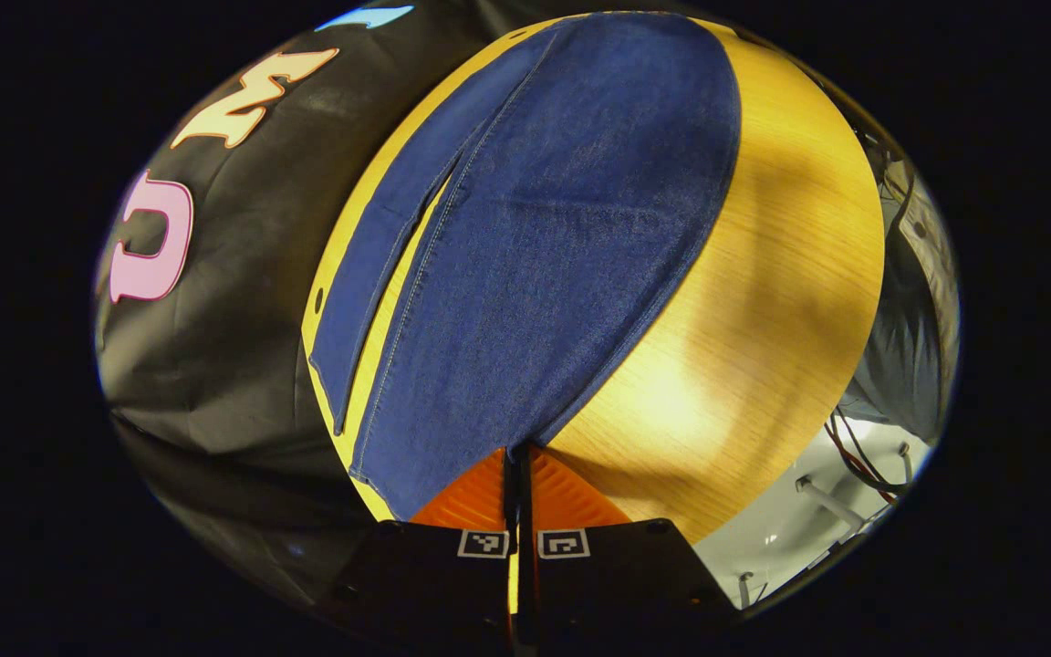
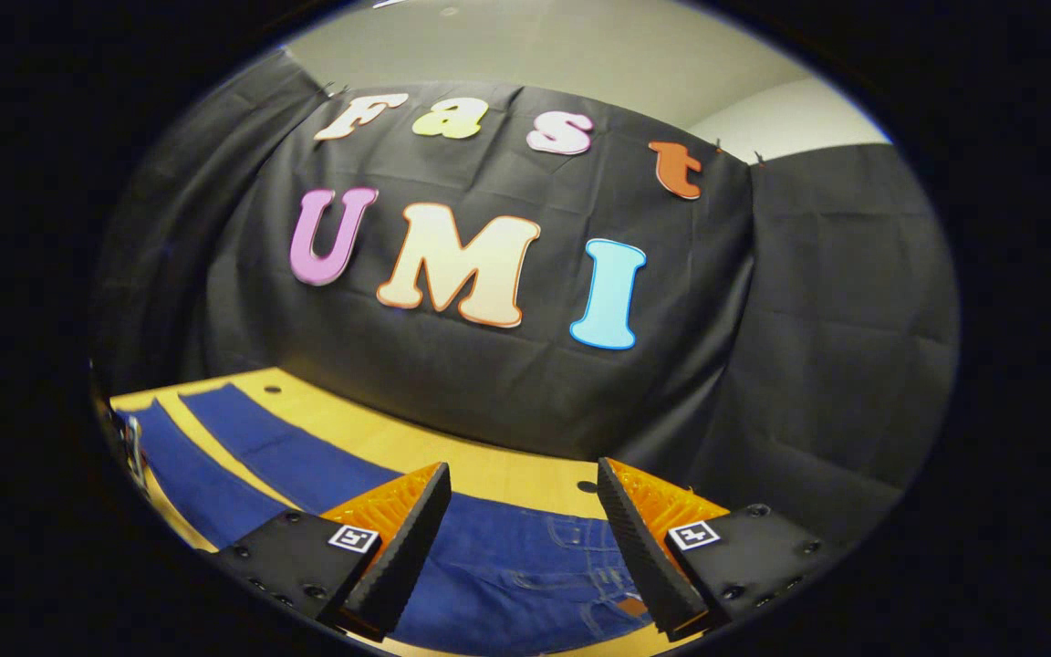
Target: Grasp the waist and the cuffs of the jeans and fold them to make the two legs overlap; first hold the waist and fold one-third of the jeans toward the cuffs, then hold the cuffs and fold the remaining one-third in the same direction to finish folding.
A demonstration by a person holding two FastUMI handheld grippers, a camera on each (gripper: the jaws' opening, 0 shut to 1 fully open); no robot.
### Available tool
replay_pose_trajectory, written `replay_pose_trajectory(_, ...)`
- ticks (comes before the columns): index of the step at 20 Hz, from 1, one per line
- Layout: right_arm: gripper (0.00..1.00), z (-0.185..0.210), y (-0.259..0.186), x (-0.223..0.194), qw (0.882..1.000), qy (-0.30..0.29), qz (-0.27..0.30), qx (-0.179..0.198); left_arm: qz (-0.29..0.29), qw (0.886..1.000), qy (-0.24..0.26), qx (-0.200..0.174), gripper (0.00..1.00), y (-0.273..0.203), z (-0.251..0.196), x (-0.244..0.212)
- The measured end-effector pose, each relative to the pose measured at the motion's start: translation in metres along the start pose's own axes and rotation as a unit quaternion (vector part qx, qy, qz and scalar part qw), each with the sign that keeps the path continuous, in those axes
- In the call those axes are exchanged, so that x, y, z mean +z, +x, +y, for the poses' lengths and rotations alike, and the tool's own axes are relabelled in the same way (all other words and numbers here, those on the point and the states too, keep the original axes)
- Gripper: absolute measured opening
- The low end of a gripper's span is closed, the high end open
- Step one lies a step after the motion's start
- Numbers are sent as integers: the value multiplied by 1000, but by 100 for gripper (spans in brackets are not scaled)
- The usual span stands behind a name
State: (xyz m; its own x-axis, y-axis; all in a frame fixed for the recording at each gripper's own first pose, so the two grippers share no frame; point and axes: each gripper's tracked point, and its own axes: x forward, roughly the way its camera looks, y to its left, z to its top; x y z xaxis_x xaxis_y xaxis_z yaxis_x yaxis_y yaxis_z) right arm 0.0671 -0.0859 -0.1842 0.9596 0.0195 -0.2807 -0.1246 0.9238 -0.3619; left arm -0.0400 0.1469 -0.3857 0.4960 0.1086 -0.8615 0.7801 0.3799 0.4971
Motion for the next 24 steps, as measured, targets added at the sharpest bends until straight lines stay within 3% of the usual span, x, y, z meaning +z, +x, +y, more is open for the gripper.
replay_pose_trajectory(8,99,-1,-41,-104,989,-104,97,44,4,1000,4,7,0,0,1,0)
replay_pose_trajectory(13,99,13,-56,-164,969,-174,147,92,6,1000,12,19,0,1,2,0)
replay_pose_trajectory(16,99,15,-55,-198,945,-252,171,121,7,1000,12,21,0,1,2,0)
replay_pose_trajectory(22,99,9,-55,-254,874,-401,207,178,15,1000,12,24,0,3,2,0)
replay_pose_trajectory(24,96,16,-51,-256,860,-427,203,191,19,999,14,25,0,4,2,0)
